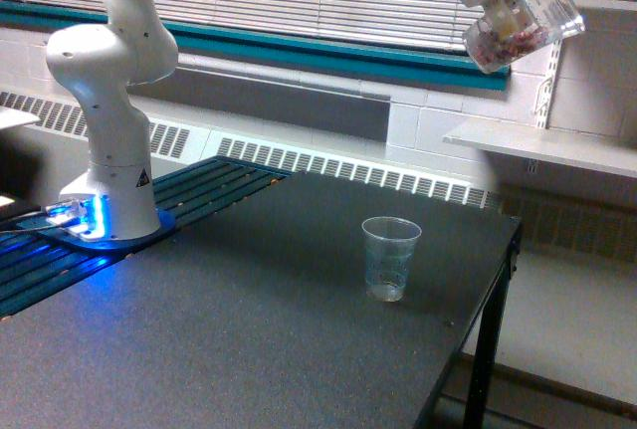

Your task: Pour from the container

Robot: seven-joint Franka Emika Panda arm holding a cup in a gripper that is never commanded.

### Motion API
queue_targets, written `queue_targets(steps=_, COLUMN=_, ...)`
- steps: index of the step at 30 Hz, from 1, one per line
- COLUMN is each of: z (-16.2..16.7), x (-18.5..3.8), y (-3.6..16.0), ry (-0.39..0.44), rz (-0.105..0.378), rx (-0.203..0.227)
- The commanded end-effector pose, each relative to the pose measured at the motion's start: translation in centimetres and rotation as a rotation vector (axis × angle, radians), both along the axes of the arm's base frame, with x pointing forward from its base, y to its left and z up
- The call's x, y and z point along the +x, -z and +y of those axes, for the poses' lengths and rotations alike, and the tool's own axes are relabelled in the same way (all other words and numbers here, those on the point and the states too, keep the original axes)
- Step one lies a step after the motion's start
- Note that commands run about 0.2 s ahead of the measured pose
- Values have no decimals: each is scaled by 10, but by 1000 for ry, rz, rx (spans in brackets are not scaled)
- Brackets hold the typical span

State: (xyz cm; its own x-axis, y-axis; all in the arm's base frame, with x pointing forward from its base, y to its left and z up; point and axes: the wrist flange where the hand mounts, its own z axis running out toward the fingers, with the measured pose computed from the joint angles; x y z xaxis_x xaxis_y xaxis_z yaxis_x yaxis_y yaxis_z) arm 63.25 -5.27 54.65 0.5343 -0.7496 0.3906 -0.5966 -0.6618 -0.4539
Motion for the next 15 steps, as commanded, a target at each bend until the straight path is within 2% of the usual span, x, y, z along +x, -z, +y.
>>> queue_targets(steps=1, z=0, x=-19, y=-55, ry=6, rz=-90, rx=-16)
queue_targets(steps=4, z=-1, x=-24, y=-63, ry=7, rz=-102, rx=-17)
queue_targets(steps=9, z=-2, x=-39, y=-89, ry=-9, rz=-153, rx=-23)
queue_targets(steps=15, z=-4, x=-64, y=-121, ry=-37, rz=-208, rx=-51)
